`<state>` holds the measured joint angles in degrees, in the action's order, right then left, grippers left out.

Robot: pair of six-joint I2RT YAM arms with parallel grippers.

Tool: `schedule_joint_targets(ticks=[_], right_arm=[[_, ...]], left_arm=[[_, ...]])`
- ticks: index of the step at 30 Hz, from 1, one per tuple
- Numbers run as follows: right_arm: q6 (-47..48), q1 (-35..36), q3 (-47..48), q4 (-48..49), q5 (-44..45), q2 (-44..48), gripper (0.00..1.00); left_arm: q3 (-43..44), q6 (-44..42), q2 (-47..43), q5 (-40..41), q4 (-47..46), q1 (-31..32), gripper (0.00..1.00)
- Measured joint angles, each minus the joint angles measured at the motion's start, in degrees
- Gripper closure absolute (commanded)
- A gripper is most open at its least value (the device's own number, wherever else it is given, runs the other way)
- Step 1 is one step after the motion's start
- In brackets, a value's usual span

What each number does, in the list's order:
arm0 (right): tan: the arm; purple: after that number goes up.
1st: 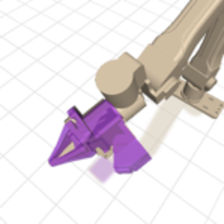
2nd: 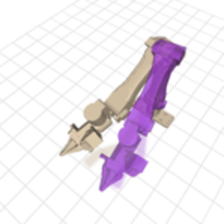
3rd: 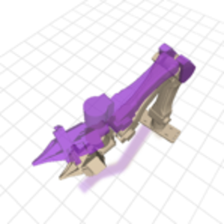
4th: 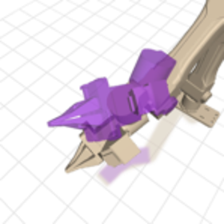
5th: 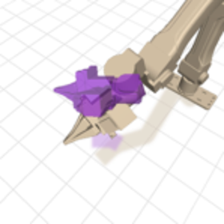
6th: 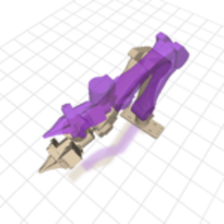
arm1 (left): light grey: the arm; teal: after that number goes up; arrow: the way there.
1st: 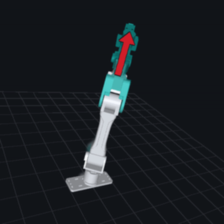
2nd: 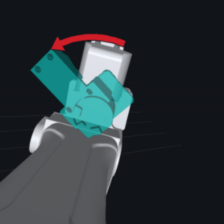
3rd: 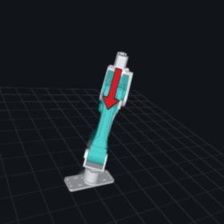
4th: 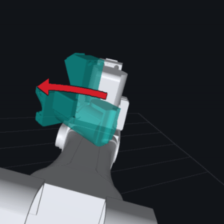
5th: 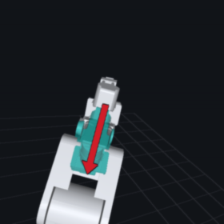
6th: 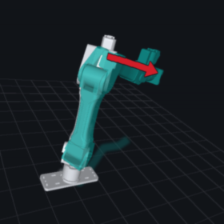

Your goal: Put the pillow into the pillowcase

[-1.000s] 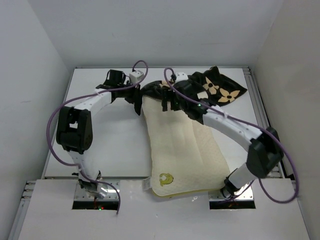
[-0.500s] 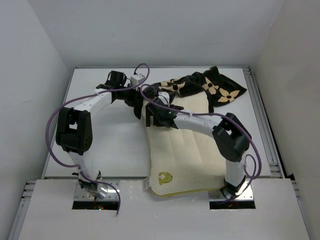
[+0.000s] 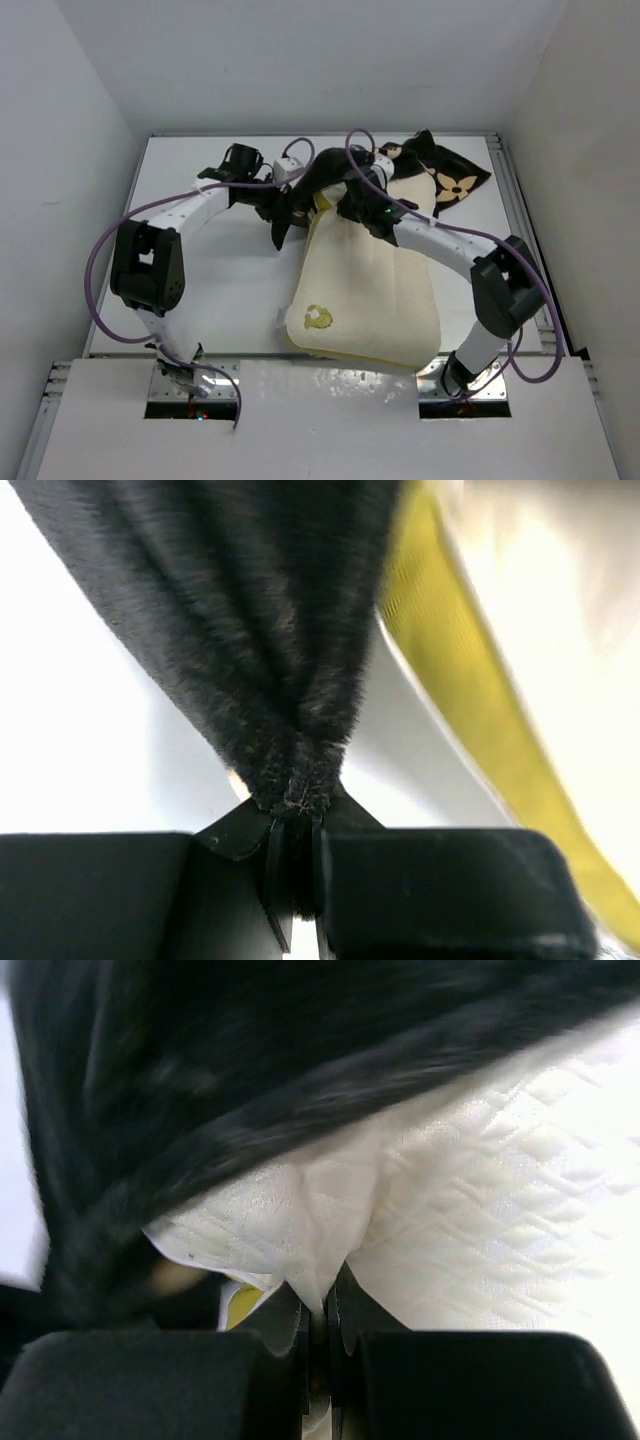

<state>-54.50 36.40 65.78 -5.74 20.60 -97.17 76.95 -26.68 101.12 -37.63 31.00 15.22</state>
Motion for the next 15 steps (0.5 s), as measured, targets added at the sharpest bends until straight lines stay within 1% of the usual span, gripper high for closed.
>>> schedule_joint_targets(ticks=[3,7,8,9,10,11,12,13,14,15], right_arm=[[-0.5,-1.2,1.6,0.6,2.1,0.9,1.0],[-1.0,-0.1,5.1,-0.5,3.4,-2.6,1.0],[-0.9,0.5,6.1,-0.9,3.4,-4.2,0.77],[-1.0,0.8,6.9,-1.6,3.1,-5.4,0.58],[-1.1,1.2,7.7,-2.2,2.4,-6.9,0.36],[-0.7,1.6,8.3,-2.7,1.1,-8.0,0.23],[0.1,1.6,8.5,-2.9,-0.3,-8.6,0.1],[0.8,1.7,8.5,-3.3,-1.7,-8.8,0.06],[2.2,1.4,7.7,-3.3,-3.3,-8.3,0.03],[3.2,1.2,6.7,-3.3,-4.4,-7.3,0.02]], left_arm=[[1.6,-5.0,0.0,0.6,4.5,2.7,1.0],[3.8,-11.3,0.0,0.5,8.3,7.2,1.0],[3.8,-12.5,0.0,0.6,9.1,7.8,0.92],[3.7,-13.6,0.0,0.8,10.4,8.1,0.84],[3.7,-14.5,0.0,0.9,11.7,8.0,0.74],[3.7,-15.2,0.0,0.9,13.2,7.5,0.53],[3.7,-15.9,0.0,0.6,14.3,6.9,0.45],[3.7,-16.3,0.0,0.5,15.5,5.9,0.36],[3.7,-16.4,0.0,0.1,17.0,4.7,0.18],[3.7,-16.9,-0.1,0.0,17.8,3.6,0.16]])
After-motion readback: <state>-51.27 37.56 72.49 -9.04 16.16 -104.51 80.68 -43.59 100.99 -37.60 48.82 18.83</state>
